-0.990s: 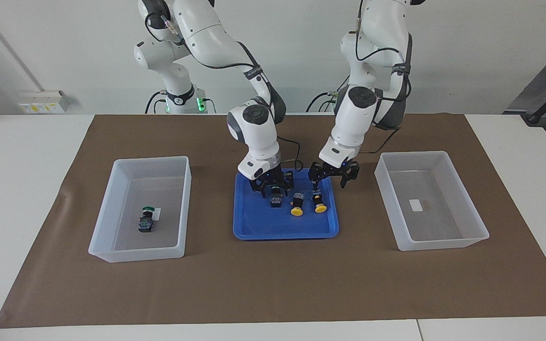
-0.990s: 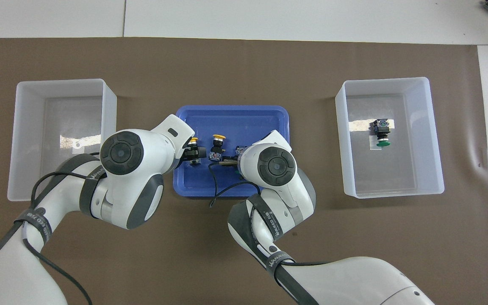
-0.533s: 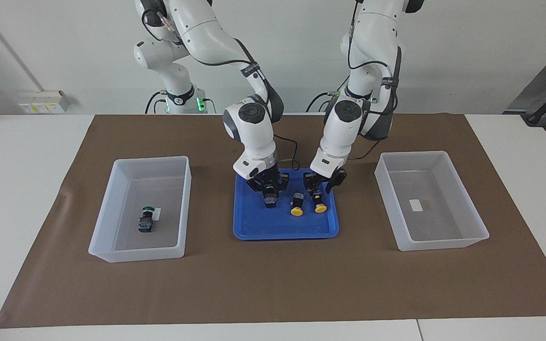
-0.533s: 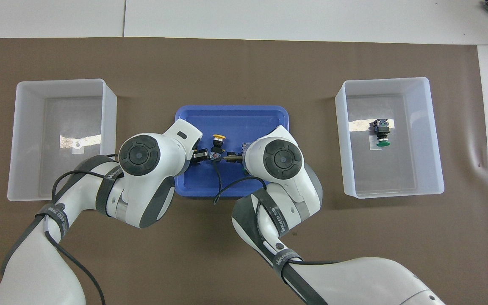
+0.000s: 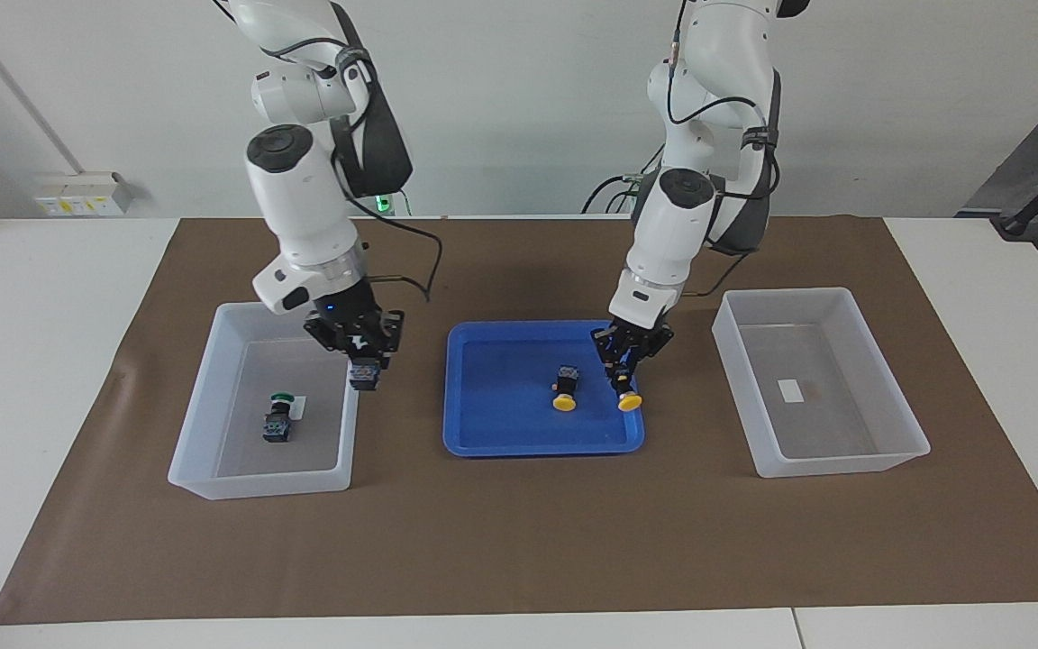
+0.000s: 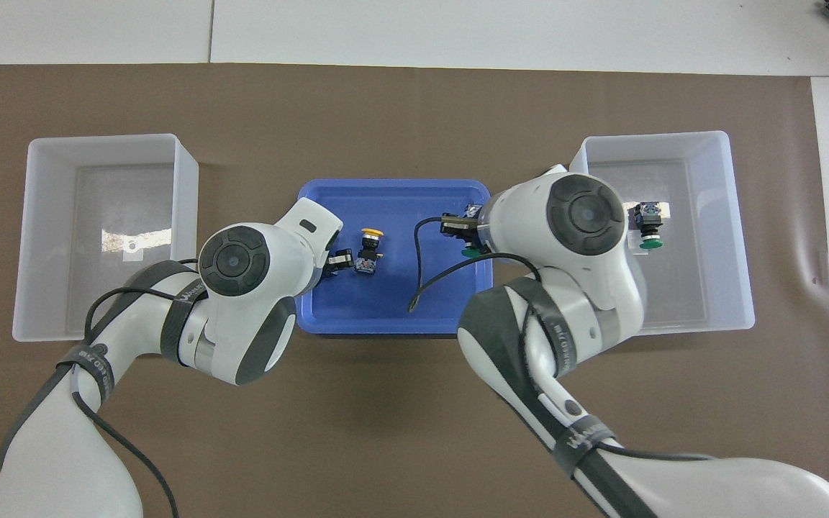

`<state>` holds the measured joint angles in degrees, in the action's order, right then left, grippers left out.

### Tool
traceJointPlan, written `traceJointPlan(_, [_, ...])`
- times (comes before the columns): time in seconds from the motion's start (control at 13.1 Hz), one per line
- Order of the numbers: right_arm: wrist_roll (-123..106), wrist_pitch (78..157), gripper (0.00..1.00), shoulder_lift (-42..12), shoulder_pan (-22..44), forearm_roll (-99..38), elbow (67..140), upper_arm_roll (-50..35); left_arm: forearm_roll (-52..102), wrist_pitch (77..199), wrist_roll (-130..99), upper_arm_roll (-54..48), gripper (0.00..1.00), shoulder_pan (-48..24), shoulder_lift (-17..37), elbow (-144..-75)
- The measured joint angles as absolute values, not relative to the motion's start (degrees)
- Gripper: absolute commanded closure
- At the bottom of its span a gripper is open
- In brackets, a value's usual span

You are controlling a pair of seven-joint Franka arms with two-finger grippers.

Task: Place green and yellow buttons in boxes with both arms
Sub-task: 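Carry the yellow button to the left bin while the right gripper carries green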

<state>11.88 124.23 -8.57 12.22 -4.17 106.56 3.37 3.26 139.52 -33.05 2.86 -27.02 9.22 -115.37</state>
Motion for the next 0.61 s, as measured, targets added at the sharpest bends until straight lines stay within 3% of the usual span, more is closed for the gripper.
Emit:
traceJointPlan(0.38, [2.79,124.77,1.0,-8.48,5.66,-4.18,114.38,3.34,-0.49,137.34,-15.4,3.3,1.0,-12.38,7.76,-112.48])
traceJointPlan(0.53, [2.72,126.73,0.74,-8.47,5.36,-4.18,116.89,3.32,-0.49,138.02,-5.46,3.35,1.0,-6.12,8.0,-112.49])
traceJointPlan(0.61, [2.6,127.97,0.45,-8.47,4.99,-4.18,118.17,3.31,-0.49,138.13,-1.43,3.34,1.0,-3.47,8.11,-112.55])
